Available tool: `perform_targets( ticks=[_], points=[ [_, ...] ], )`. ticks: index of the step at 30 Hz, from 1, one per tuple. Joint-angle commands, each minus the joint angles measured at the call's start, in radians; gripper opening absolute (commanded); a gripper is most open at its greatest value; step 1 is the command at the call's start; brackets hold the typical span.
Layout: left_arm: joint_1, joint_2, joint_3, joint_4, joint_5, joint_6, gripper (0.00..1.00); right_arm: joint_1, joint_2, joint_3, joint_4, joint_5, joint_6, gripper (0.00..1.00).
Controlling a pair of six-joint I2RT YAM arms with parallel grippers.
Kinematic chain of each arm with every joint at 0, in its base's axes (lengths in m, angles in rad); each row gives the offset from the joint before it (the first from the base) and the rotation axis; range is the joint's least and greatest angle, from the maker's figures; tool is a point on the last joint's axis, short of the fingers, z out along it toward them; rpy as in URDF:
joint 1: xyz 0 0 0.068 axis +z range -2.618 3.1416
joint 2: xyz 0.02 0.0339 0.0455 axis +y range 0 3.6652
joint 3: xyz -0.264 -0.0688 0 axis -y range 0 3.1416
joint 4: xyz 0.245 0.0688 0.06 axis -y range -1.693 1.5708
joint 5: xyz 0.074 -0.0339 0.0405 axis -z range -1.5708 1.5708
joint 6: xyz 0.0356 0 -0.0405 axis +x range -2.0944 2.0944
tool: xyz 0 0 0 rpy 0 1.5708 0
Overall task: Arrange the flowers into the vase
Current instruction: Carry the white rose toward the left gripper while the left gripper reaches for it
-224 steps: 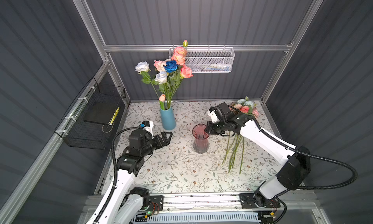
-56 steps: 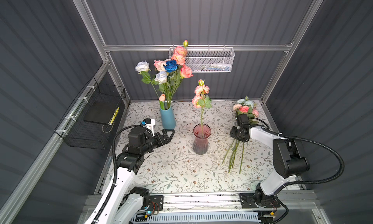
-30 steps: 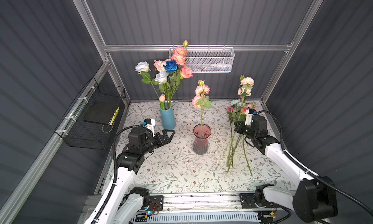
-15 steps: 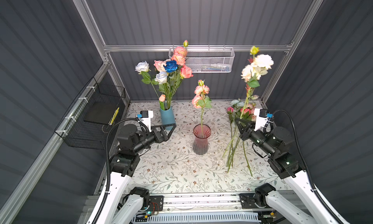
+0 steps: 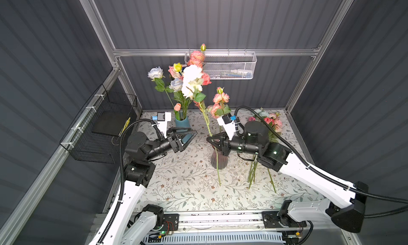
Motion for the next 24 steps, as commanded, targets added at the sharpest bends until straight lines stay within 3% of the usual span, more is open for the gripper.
perform_targets(
  ticks=[1, 4, 8, 10, 12, 14, 16, 19, 24],
  points=[
    [-0.032, 0.009, 0.052, 0.010, 0.047, 0.033, 0.79, 0.036, 0.034, 0.080, -0.006, -0.052, -0.022, 0.00],
    [-0.071, 0.027, 0.066, -0.042, 0.017, 0.079, 0.67, 0.058, 0.077, 0.124, -0.020, -0.055, -0.032, 0.00],
    [-0.101, 0.037, 0.089, -0.100, -0.016, 0.130, 0.43, 0.068, 0.098, 0.142, -0.031, -0.058, -0.036, 0.00],
    [-0.103, 0.037, 0.099, -0.118, -0.027, 0.140, 0.38, 0.070, 0.094, 0.135, -0.031, -0.055, -0.037, 0.00],
    [-0.103, 0.035, 0.113, -0.149, -0.041, 0.159, 0.42, 0.071, 0.073, 0.113, -0.027, -0.011, -0.038, 0.00],
    [-0.103, 0.024, 0.119, -0.174, -0.060, 0.174, 0.61, 0.071, 0.029, 0.075, 0.000, 0.064, -0.039, 0.00],
    [-0.103, 0.015, 0.117, -0.196, -0.079, 0.190, 0.69, 0.069, -0.021, 0.030, 0.039, 0.107, -0.043, 0.00],
    [-0.103, 0.022, 0.114, -0.201, -0.081, 0.192, 0.69, 0.070, -0.065, -0.009, 0.075, 0.123, -0.048, 0.00],
    [-0.104, 0.042, 0.105, -0.137, -0.064, 0.163, 0.60, 0.083, -0.026, 0.020, 0.069, 0.023, -0.045, 0.00]
  ],
)
